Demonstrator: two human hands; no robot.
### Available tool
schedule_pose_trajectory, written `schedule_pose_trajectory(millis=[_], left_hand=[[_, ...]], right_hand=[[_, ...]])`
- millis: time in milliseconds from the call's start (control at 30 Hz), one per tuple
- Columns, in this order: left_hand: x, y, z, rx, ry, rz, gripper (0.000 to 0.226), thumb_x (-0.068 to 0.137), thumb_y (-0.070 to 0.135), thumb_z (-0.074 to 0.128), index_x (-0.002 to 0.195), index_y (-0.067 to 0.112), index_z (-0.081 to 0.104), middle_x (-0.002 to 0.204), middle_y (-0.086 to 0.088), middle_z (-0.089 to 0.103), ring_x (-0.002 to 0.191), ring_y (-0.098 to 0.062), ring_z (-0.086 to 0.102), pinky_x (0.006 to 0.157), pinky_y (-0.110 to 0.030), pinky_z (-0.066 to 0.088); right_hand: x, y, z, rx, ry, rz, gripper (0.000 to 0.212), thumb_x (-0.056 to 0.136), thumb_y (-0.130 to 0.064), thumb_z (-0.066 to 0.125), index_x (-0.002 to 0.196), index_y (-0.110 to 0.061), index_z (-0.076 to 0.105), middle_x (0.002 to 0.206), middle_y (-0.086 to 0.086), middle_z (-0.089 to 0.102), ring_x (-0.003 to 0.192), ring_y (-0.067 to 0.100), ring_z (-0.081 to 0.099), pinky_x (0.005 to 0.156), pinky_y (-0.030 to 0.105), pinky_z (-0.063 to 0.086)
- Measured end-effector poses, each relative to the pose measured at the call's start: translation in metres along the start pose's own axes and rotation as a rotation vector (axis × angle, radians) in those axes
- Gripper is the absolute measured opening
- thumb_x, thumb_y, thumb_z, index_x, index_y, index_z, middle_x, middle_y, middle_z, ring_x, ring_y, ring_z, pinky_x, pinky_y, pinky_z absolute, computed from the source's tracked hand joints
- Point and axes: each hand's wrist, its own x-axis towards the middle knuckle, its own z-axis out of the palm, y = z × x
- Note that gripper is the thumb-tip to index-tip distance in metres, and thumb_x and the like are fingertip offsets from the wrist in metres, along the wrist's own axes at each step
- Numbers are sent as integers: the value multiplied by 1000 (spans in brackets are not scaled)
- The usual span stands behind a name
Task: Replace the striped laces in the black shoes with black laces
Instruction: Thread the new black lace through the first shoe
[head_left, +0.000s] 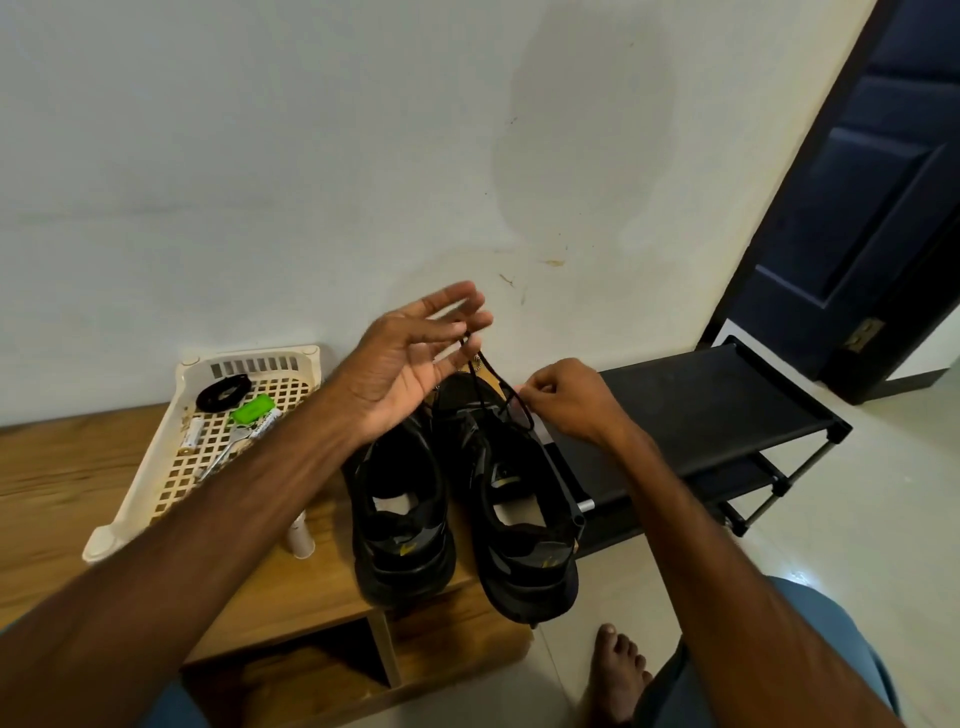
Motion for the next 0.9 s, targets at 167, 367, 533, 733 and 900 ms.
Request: schedule_pose_trajectory(millis=[167, 367, 533, 733, 900], left_hand=[[3, -3, -6, 248, 62, 160, 54, 87, -22, 53, 136, 2, 57, 140, -13, 61, 130, -22, 60, 98, -47, 57], [8, -9, -12, 486, 116, 222, 58, 85, -22, 60, 133, 11, 60, 140, 3, 62, 129, -14, 60, 100, -51, 55], [10, -14, -12, 559, 136, 218, 57, 86, -19, 61, 128, 18, 66, 136, 6, 64, 127, -17, 61, 91, -48, 60], [12, -14, -8, 886, 96, 473, 44, 87, -14, 66, 122, 13, 68, 140, 8, 60, 109, -22, 68, 82, -33, 61], [11, -20, -10, 1234, -29, 640, 51, 87, -13, 60, 125, 22, 65, 147, 16, 52, 127, -13, 58, 90, -24, 57]], right_hand=[[-6, -11, -12, 429, 90, -68, 22, 102, -23, 62, 94, -14, 80, 101, -3, 78, 102, 10, 70, 98, 40, 55], [-9, -15, -37, 1442, 23, -137, 18, 104, -28, 56, 99, -13, 66, 111, 13, 75, 103, 25, 73, 97, 43, 55], [-11, -7, -39, 984, 248, -48, 28, 99, -42, 65, 88, -17, 74, 87, -2, 76, 59, 8, 55, 54, 22, 46], [-12, -2, -9, -280, -60, 18, 17, 95, -33, 73, 91, -19, 81, 87, -5, 75, 68, 6, 62, 71, 29, 53], [-7, -6, -3, -279, -46, 40, 22, 99, -31, 68, 90, -13, 79, 75, -1, 68, 64, 12, 60, 63, 28, 49]])
